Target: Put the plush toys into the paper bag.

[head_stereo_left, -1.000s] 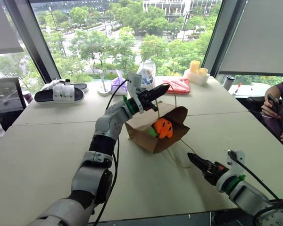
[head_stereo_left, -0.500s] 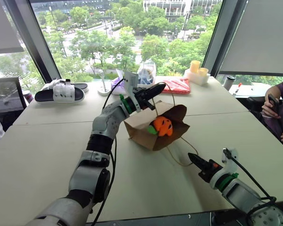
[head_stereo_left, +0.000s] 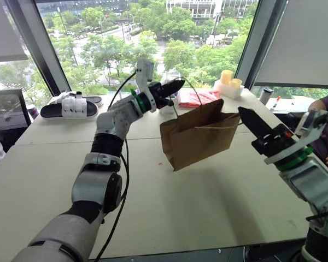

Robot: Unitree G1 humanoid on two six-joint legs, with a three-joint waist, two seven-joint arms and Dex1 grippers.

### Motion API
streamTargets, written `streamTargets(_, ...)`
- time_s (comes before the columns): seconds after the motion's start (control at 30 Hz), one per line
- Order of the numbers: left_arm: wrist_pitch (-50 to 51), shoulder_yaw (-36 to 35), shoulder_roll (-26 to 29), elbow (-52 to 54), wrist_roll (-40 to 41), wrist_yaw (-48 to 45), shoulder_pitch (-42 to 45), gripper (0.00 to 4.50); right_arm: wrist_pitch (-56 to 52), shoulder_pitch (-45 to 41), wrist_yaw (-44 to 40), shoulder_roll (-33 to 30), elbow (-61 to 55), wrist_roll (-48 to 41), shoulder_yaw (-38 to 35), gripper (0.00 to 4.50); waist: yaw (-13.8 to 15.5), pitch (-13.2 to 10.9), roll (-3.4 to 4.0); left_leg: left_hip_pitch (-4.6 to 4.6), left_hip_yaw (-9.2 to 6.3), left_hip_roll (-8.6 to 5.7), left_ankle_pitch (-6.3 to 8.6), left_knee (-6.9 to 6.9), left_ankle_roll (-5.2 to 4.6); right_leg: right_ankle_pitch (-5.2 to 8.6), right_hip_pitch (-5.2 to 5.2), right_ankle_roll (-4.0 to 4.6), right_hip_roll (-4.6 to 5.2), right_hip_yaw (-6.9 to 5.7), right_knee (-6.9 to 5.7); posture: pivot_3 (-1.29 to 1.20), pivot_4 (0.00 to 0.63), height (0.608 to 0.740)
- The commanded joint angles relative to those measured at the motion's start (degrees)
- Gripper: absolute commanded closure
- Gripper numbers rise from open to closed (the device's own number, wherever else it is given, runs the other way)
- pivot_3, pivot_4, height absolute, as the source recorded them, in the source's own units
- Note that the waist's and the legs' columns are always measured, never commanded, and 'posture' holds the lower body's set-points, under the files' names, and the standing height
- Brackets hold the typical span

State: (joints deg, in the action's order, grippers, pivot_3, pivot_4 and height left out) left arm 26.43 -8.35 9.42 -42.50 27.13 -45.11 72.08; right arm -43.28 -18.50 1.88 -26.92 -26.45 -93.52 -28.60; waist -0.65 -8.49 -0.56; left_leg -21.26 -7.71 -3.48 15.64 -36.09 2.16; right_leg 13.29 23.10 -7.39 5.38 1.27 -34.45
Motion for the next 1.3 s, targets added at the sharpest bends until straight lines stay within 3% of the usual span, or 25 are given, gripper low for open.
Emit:
streamTargets(0.03, -0.93, 1.62, -0.29, -0.79, -2.01, -1.28, -0.40, 4.50, 1.28, -0.23, -0.40, -1.35, -0.08, -0.92, 1.67, 4.46, -0.09, 0.00, 0.00, -0.02, 0.01, 0.00, 0.00, -0.01, 0.00, 0.00, 0.02, 0.00, 0.00, 0.01, -0.01, 0.00, 0.150, 0.740)
streamTargets(0.23, 0.27, 2.53, -2.38, 1.73, -2.14, -2.47, -4.71, 4.50, 1.11, 4.06, -0.91, -1.07, 0.84, 2.57, 5.59, 4.46, -0.09, 0.00, 0.00, -0.06, 0.00, 0.01, 0.00, 0.01, 0.00, 0.00, 0.09, 0.00, 0.01, 0.02, -0.02, 0.00, 0.150, 0.740)
streamTargets(0.3, 0.45, 1.03, -2.98, 0.71, -1.18, -1.77, -4.63, 4.50, 1.89, 4.71, -0.72, -0.88, 1.55, 4.40, 6.23, 3.91, -0.09, 0.00, 0.00, -0.06, 0.01, 0.01, 0.00, -0.02, 0.00, 0.00, 0.09, 0.00, 0.01, 0.02, -0.02, 0.00, 0.150, 0.740)
streamTargets(0.33, 0.75, -0.15, -3.26, -0.17, -0.24, -1.59, -4.28, 3.94, 2.25, 4.85, -0.59, -0.84, 1.96, 5.06, 6.34, 3.58, -0.09, 0.00, 0.00, -0.07, 0.01, 0.00, 0.00, -0.02, 0.00, 0.00, 0.09, 0.01, 0.01, 0.02, -0.02, 0.00, 0.150, 0.740)
streamTargets(0.4, 0.80, -2.17, -3.65, -1.59, 1.26, -1.49, -3.50, 3.17, 2.55, 5.25, -1.29, -1.08, 2.11, 5.79, 6.24, 2.58, -0.11, 0.00, 0.00, -0.05, 0.01, 0.01, 0.00, -0.04, 0.00, -0.01, 0.09, 0.01, 0.01, 0.02, -0.03, 0.00, 0.150, 0.740)
streamTargets(0.57, -1.49, -4.45, -3.52, -4.86, 1.72, -2.06, -1.60, 0.65, 3.36, 6.39, -2.68, -1.70, 1.70, 7.15, 5.67, 0.06, -0.11, 0.00, 0.00, -0.05, 0.02, 0.00, 0.00, -0.02, 0.00, 0.00, 0.09, 0.01, 0.00, 0.02, -0.02, 0.00, 0.150, 0.740)
streamTargets(0.6, -2.21, -4.37, -3.30, -5.13, 1.31, -2.41, -1.49, 0.09, 3.58, 6.71, -2.98, -1.80, 1.55, 7.54, 5.51, 0.00, -0.10, 0.00, 0.00, -0.05, 0.03, 0.00, 0.00, -0.03, 0.00, 0.00, 0.09, 0.00, 0.00, 0.02, -0.02, 0.00, 0.150, 0.740)
streamTargets(0.63, -2.52, -4.41, -2.84, -5.35, 1.13, -2.98, -1.50, 0.04, 3.62, 7.42, -4.10, -1.96, 0.91, 7.23, 5.23, 0.00, -0.09, 0.00, 0.00, -0.04, 0.03, 0.00, 0.00, -0.03, 0.00, 0.00, 0.08, 0.00, 0.00, 0.02, -0.02, 0.00, 0.150, 0.740)
streamTargets(0.83, -1.82, -4.34, 2.32, -6.54, 0.88, -9.76, -3.71, 0.04, 4.91, 12.79, -8.94, -1.63, -4.19, 4.35, 3.20, 0.00, -0.23, 0.00, 0.00, -0.04, 0.03, 0.01, 0.00, -0.01, -0.01, 0.00, 0.09, 0.01, 0.00, 0.02, -0.03, 0.00, 0.150, 0.740)
streamTargets(1.07, -1.35, -3.86, 4.44, -6.17, -0.24, -10.78, -7.06, 0.04, 6.40, 18.22, -12.81, -1.64, -7.43, -1.06, 1.44, 0.00, 0.04, 0.00, 0.00, -0.01, 0.01, 0.01, 0.00, -0.05, -0.01, 0.00, 0.02, 0.00, 0.01, 0.02, -0.05, 0.00, 0.150, 0.740)
streamTargets(1.23, 1.22, -0.07, 6.37, 3.16, -0.26, -17.16, -14.65, 0.04, 2.85, 23.64, -14.85, -4.83, -7.99, 7.36, 7.33, 0.00, -0.32, 0.00, -0.01, 0.01, 0.02, 0.02, 0.01, -0.02, -0.01, 0.00, 0.04, 0.00, 0.01, 0.04, -0.05, 0.00, 0.150, 0.740)
streamTargets(1.3, 3.27, 0.69, 7.09, 6.42, 0.95, -19.81, -16.67, 0.00, 2.86, 21.92, -13.56, -4.44, -5.91, 11.83, 10.79, 0.51, -0.39, -0.01, -0.02, 0.01, 0.02, 0.03, 0.01, -0.03, -0.01, 0.00, 0.09, 0.01, -0.01, 0.04, -0.09, 0.00, 0.150, 0.740)
